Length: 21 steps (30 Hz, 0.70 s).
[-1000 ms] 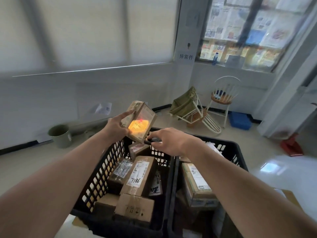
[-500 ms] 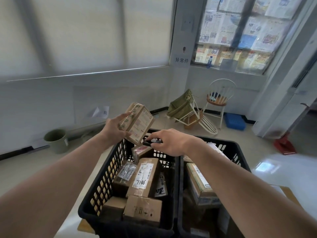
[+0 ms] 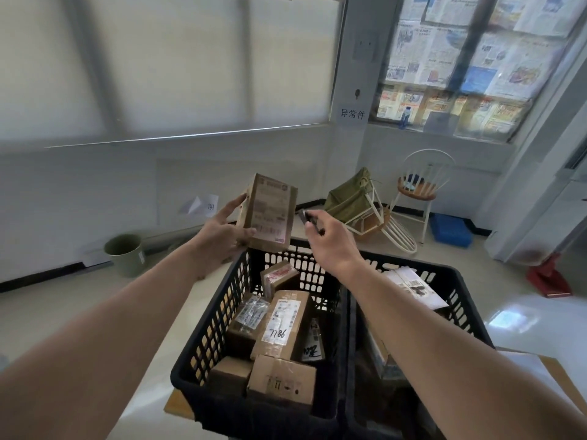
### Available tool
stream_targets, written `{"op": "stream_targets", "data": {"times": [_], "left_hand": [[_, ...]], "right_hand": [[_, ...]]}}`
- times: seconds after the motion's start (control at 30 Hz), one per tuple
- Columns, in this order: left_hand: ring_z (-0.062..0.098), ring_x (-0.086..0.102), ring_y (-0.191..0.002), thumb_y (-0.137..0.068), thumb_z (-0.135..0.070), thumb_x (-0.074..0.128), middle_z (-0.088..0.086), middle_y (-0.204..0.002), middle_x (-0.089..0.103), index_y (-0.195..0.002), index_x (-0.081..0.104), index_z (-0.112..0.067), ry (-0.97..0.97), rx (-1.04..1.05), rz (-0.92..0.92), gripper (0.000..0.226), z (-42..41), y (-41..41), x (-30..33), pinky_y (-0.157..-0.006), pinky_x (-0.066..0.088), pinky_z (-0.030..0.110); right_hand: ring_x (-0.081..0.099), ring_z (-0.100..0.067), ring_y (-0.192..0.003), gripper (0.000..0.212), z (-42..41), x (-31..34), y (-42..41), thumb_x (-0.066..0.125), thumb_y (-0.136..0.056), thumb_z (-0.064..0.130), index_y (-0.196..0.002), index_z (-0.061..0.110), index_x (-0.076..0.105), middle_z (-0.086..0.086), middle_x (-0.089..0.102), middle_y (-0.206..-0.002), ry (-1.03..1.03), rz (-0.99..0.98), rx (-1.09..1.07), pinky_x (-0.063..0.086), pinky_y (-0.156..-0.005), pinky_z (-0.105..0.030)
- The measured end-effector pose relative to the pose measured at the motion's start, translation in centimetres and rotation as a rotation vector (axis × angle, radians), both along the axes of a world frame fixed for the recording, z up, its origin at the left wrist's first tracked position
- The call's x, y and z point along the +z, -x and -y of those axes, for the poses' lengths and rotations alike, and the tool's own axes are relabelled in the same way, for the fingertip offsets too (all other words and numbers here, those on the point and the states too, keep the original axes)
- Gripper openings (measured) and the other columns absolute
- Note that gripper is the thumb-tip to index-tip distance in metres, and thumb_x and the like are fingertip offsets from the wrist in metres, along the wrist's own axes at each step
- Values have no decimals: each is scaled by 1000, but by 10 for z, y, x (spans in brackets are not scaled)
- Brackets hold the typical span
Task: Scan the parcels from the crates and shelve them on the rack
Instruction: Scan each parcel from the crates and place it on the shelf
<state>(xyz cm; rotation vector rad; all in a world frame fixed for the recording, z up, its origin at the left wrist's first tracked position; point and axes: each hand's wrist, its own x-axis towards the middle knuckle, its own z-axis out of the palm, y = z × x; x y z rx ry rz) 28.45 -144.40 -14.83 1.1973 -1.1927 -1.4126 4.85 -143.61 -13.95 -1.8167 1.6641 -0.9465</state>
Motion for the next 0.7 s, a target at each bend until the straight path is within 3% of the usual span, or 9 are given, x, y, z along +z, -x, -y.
{"op": "stream_targets", "data": {"times": [0.07,0.13,0.2,0.27,0.37,0.43,0.5,0.57,0.7], "left_hand": [[20,72,-110,-99,7,61,8,-138,63,-157,38,-42,46,36,80,79,-14,-2,6,-95,62,42],[30,66,-124,-96,9,62,17,-147,56,-156,40,-45,0,38,-33,83,-27,-6,13,-106,54,55],[40,61,-130,-86,10,67,23,-151,48,-152,44,-50,-23,18,-153,92,-42,-8,20,-109,51,60],[42,62,-130,-83,9,68,23,-154,47,-151,45,-51,1,32,-188,94,-58,-9,24,-108,52,58],[42,64,-127,-87,10,66,25,-147,57,-153,41,-54,28,71,-209,96,-89,-10,24,-97,59,51],[42,66,-126,-86,6,71,23,-139,65,-155,36,-56,49,101,-178,99,-115,-10,24,-92,61,46],[38,66,-127,-85,-5,76,17,-136,69,-155,30,-60,74,128,-85,101,-146,-4,27,-92,61,49],[35,66,-127,-89,-9,75,15,-135,70,-151,32,-65,96,228,13,94,-180,4,32,-99,55,55],[35,62,-129,-83,-19,75,9,-145,57,-144,43,-67,140,524,173,84,-251,17,50,-108,51,60]], "right_hand": [[65,-14,-83,40,4,2,-9,49,-113,34,-153,33,52,-6,65,-129,-8,233,-56,60,-73,-33],[63,-19,-99,40,8,5,-19,48,-114,33,-153,34,51,-6,61,-138,9,333,-61,60,-85,-42],[57,-19,-115,40,10,6,-28,46,-114,35,-154,38,50,-6,58,-144,52,367,-27,49,-91,-38],[52,-13,-117,40,9,7,-37,45,-114,36,-154,41,49,-1,56,-145,76,431,38,43,-91,-30],[61,6,-95,41,-6,12,-45,41,-116,34,-156,43,47,27,55,-118,103,520,171,50,-68,-14],[67,-1,-101,43,-19,15,-49,39,-116,33,-158,44,45,19,57,-121,89,591,281,66,-72,-32],[64,-26,-120,45,-34,17,-52,37,-116,34,-160,47,41,-7,53,-139,56,633,396,63,-90,-58],[59,-35,-128,46,-51,21,-56,36,-116,34,-161,47,39,-14,48,-144,51,644,487,58,-98,-63],[57,-35,-131,48,-100,29,-69,38,-116,30,-163,40,39,-6,48,-135,50,693,636,56,-102,-63]]}}
